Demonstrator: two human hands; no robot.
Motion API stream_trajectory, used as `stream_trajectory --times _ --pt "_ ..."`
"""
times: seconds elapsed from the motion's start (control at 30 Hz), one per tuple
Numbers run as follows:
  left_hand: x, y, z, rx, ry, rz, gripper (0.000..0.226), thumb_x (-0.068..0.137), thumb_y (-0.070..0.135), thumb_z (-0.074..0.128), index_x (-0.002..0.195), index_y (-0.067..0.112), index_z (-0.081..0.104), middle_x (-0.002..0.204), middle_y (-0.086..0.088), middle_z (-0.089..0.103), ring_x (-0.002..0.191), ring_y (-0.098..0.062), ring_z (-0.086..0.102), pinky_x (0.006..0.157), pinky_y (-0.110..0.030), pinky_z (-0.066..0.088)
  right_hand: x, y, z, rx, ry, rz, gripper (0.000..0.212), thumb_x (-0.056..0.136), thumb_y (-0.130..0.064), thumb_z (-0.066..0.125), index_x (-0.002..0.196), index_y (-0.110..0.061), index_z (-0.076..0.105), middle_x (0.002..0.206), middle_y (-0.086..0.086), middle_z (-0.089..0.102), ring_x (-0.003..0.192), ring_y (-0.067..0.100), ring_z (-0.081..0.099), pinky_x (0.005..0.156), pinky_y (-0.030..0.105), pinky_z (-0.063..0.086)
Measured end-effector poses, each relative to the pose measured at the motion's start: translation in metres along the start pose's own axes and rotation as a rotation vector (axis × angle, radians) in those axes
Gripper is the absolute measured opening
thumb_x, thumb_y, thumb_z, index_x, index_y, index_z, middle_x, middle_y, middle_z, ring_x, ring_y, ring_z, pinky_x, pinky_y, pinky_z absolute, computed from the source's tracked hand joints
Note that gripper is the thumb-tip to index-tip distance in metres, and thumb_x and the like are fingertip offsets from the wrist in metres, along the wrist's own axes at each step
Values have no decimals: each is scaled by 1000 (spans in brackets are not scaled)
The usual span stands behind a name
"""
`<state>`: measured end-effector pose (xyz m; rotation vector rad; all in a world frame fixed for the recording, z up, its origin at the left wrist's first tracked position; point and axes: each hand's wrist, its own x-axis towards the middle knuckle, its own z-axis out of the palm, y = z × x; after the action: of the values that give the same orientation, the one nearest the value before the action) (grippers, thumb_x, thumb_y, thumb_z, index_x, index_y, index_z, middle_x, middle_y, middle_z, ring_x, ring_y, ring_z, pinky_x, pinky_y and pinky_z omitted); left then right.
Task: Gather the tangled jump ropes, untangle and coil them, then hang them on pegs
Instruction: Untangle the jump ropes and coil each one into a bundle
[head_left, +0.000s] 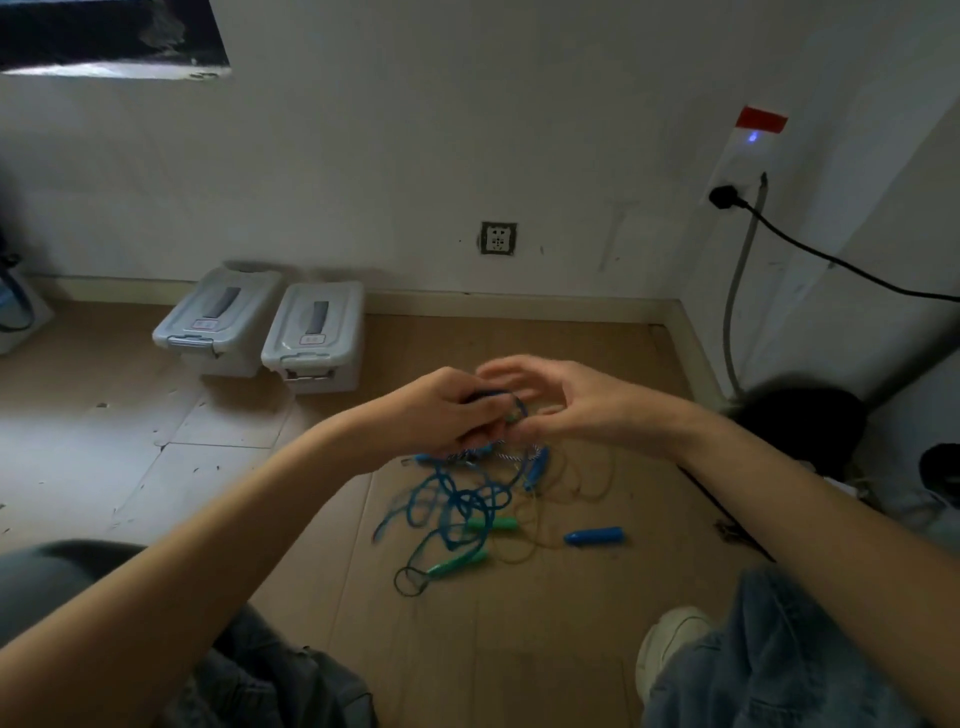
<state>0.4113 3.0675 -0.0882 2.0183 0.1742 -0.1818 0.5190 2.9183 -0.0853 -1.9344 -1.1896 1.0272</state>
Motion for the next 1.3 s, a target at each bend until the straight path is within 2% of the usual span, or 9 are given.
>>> stream_trajectory --times 0.1,0.3,0.5,0.67,0.8,0.87,1.0,1.17,1.3 --pt "1 -8 -5 -20 26 -14 29 93 28 49 67 17 57 44 11 50 38 0 39 38 -11 32 -4 -7 -1 83 53 -64 7 89 -20 60 89 -16 65 64 -11 66 63 6 61 63 19 50" --pt "-3 -42 -1 447 -77 -36 29 97 23 39 74 18 56 74 11 57 76 -12 55 68 -8 39 -2 1 -25 433 745 -186 24 96 -17 48 76 -12 60 39 -13 39 36 2 35 46 15 40" --pt "-12 3 -48 -425 410 187 34 88 39 47 65 19 61 43 7 48 38 -5 44 39 -11 38 -1 27 -26 -667 672 105 28 97 -32 44 84 -14 62 63 1 53 67 24 57 60 34 45" --pt "-16 -10 -49 259 259 84 22 88 27 57 66 23 62 48 7 42 49 -13 38 49 -24 34 -2 32 -30 -744 700 290 27 95 -37 45 110 -19 59 102 10 65 97 32 60 72 36 47" --pt "-8 -5 -27 136 138 142 21 90 21 54 70 22 60 45 11 45 43 -4 37 44 -17 34 2 13 -7 -364 205 48 82 78 -36 70 144 -32 22 147 -6 34 131 11 32 106 31 30" --pt "-3 -3 -22 128 91 180 21 89 20 56 70 27 60 46 14 51 41 0 41 43 -12 34 6 3 5 -91 123 -85 60 80 -30 70 133 -25 43 128 -7 54 113 2 50 97 19 39" --pt "4 -18 -28 472 296 204 11 84 25 62 79 16 65 56 13 50 49 1 47 52 -13 40 2 -7 1 297 251 -185 15 90 -17 55 86 -7 64 50 -9 54 44 4 47 49 18 44" --pt "0 -56 -46 946 429 -197 21 92 28 50 108 16 58 104 -9 52 97 -30 51 83 -40 42 -10 -8 -33 674 375 -270 21 85 -29 53 83 -12 64 42 -11 31 35 4 26 41 18 34" --pt "0 -56 -60 221 673 -178 13 93 12 48 98 8 59 94 -17 63 88 -30 59 82 -42 49 -13 3 -47 570 598 -151 20 91 -27 51 80 -14 61 41 -12 33 35 4 30 40 18 35"
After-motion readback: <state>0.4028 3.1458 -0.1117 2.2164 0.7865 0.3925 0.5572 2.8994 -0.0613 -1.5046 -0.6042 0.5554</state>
